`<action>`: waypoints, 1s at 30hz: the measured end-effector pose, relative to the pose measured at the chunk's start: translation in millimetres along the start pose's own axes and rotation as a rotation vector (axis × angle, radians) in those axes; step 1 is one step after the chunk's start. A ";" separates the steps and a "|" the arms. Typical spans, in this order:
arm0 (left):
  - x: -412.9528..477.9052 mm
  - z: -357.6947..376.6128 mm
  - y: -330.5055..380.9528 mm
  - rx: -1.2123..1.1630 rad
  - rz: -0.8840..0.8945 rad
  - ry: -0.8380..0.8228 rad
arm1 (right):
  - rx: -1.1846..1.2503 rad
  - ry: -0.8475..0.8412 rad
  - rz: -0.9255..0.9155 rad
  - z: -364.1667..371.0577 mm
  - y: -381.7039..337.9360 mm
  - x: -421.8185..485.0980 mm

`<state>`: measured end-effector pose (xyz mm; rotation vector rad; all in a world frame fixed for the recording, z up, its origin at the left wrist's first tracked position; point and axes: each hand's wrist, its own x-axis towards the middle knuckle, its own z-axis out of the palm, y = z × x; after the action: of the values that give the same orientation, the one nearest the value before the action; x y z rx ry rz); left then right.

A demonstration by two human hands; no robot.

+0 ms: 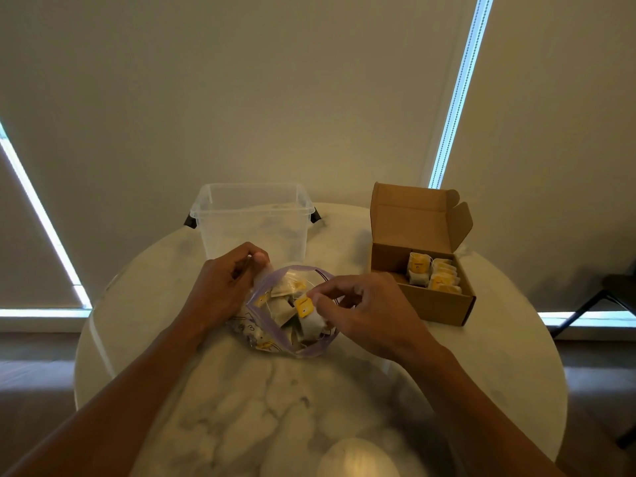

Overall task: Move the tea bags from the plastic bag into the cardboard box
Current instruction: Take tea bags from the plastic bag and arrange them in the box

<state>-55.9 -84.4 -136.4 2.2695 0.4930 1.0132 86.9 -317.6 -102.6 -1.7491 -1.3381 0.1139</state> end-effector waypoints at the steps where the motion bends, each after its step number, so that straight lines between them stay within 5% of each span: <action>1: -0.1 -0.1 0.2 -0.001 0.001 0.000 | 0.016 0.001 0.019 1.9 -0.9 0.6; 15: -0.5 -2.2 -2.7 -0.028 -0.030 -0.025 | 0.422 0.002 0.191 -32.2 5.7 2.4; 21: 1.0 -1.8 -3.8 -0.015 -0.033 -0.033 | 0.543 0.204 0.210 -61.3 16.4 -3.0; 26: 2.2 0.0 -2.8 -0.028 -0.048 -0.042 | 0.391 0.140 0.131 -51.7 16.3 -7.4; 30: 1.8 0.6 -5.4 -0.035 -0.027 -0.037 | 0.021 -0.035 -0.016 -19.2 6.9 -4.0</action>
<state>-54.8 -79.7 -139.3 2.2412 0.4855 0.9573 100.9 -332.3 -97.8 -1.7261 -1.3714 0.1501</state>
